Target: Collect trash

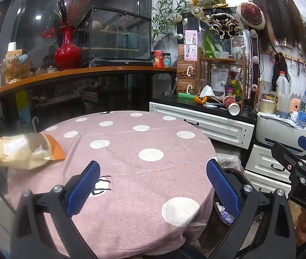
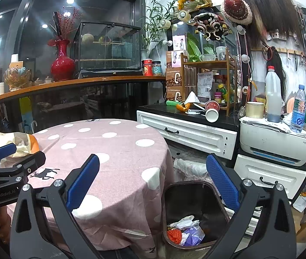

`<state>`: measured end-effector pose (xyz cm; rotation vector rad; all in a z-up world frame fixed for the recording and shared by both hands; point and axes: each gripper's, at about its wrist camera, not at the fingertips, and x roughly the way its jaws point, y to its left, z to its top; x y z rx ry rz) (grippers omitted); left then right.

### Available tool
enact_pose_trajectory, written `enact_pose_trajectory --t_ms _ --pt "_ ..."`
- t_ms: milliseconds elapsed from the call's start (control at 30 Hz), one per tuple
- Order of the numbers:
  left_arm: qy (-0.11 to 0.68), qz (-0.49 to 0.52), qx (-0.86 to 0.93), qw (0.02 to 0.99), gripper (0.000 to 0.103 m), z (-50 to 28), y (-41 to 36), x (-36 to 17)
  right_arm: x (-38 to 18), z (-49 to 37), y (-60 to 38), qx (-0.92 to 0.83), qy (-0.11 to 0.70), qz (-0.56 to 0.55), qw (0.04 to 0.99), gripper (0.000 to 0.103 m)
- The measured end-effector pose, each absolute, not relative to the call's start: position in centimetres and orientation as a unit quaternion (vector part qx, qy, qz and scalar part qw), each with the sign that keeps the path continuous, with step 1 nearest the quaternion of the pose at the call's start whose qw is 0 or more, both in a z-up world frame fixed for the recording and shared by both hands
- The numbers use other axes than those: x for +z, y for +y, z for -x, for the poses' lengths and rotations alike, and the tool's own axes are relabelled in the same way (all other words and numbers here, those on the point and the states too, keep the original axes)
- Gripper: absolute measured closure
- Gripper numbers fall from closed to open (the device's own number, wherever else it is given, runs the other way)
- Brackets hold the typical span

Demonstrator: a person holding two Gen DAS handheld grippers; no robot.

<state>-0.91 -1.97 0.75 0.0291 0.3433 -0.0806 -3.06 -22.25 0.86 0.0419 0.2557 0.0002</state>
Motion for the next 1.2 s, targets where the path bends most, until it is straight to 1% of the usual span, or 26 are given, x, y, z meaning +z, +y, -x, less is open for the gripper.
enact_pose_trajectory --t_ms 1200 --pt "0.177 -0.019 -0.046 0.983 0.005 0.8 -2.09 0.41 0.61 2.98 -22.02 -0.001 0.132 -0.02 0.991 0.006"
